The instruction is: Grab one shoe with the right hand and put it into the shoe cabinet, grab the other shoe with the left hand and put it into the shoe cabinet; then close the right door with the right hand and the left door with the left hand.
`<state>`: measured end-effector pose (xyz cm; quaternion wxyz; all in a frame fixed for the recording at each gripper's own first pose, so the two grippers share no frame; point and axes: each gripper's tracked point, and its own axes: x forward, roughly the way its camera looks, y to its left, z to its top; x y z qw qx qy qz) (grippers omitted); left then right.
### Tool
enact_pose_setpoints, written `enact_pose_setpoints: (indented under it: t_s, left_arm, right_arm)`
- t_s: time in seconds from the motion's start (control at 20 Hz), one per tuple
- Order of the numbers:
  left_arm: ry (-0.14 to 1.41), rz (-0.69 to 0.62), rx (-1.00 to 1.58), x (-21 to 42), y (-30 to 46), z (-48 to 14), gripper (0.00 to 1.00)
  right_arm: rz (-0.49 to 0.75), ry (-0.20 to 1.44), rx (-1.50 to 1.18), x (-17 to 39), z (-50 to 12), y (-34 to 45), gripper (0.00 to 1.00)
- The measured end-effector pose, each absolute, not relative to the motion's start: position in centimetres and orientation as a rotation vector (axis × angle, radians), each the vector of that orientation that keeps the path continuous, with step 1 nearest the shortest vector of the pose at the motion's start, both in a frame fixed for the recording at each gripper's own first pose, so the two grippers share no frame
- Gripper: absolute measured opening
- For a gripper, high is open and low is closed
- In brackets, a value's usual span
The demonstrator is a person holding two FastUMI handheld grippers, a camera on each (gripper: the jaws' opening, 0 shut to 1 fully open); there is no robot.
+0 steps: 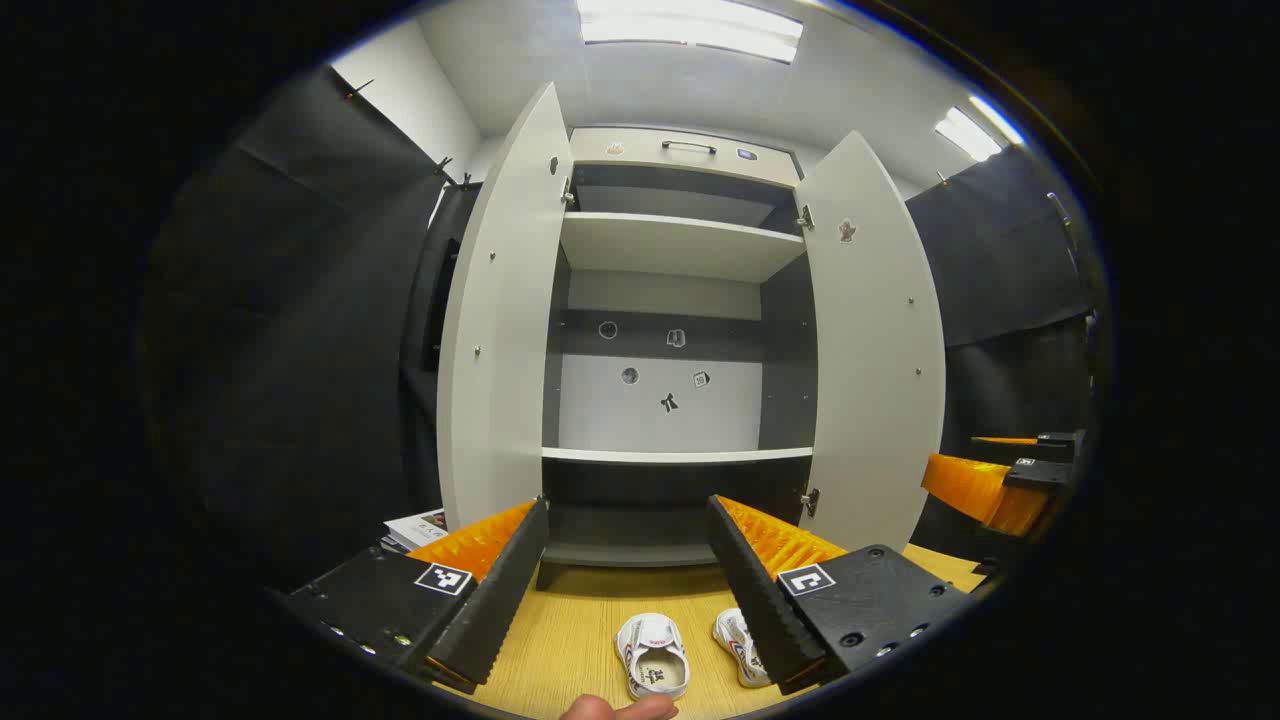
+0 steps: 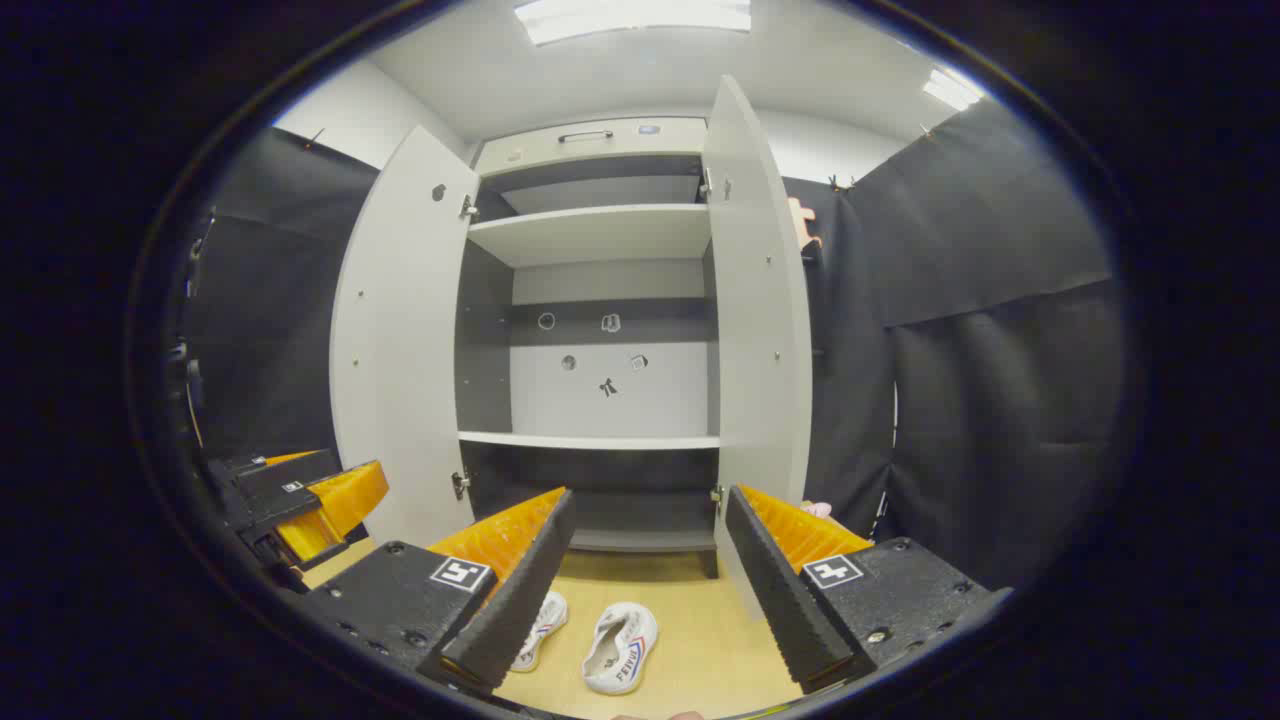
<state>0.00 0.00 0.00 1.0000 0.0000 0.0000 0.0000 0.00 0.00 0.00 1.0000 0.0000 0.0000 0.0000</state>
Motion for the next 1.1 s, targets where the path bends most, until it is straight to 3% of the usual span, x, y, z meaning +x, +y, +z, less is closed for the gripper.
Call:
enact_pose_setpoints:
  t_s: [0.75,0.8,0.85,1.1]
  left_arm:
    - [-0.01,-0.016,0.001,0.48,-0.46,0.31,0.95]
    - [-0.011,-0.015,0.002,0.46,-0.41,0.37,0.95]
    - [-0.01,-0.015,0.003,0.55,-0.39,0.28,0.95]
    - [-0.012,-0.013,0.004,0.68,-0.2,0.37,0.95]
  right_arm:
    - [0.005,-0.01,-0.006,0.26,0.31,0.3,0.98]
    - [0.004,-0.01,-0.005,0.27,0.25,0.28,0.94]
    - [0.003,-0.009,-0.006,0.32,0.26,0.28,0.98]
    - [0.003,-0.002,-0.01,0.47,-0.17,0.33,0.98]
